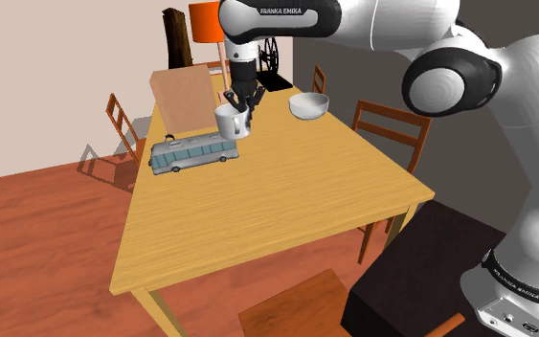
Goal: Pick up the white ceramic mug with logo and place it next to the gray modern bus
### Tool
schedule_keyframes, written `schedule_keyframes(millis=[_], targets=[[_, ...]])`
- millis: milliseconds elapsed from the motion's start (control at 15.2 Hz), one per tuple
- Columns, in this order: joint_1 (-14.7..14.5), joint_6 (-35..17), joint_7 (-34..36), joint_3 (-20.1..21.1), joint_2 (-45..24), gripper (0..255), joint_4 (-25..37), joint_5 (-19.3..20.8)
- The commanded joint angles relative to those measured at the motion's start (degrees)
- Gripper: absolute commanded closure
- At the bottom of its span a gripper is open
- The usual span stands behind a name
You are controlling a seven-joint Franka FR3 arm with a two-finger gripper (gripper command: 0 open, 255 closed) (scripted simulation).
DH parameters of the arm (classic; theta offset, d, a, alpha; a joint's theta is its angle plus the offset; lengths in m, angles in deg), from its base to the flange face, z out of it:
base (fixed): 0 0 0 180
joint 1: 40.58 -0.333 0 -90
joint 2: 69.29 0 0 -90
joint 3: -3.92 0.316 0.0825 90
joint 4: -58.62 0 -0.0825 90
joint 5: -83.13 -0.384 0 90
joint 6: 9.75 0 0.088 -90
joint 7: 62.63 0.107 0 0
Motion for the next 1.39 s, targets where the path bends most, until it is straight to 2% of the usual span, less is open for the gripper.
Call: schedule_keyframes(millis=[0,594,1320], targets=[[-0.4,-1.4,0.3,0.0,0.3,255,-1.6,0.0],[-0.9,-9.9,-0.3,-0.1,2.6,255,-12.5,0.1],[-1.3,-18.2,-0.9,0.0,2.3,255,-20.5,-0.1]])
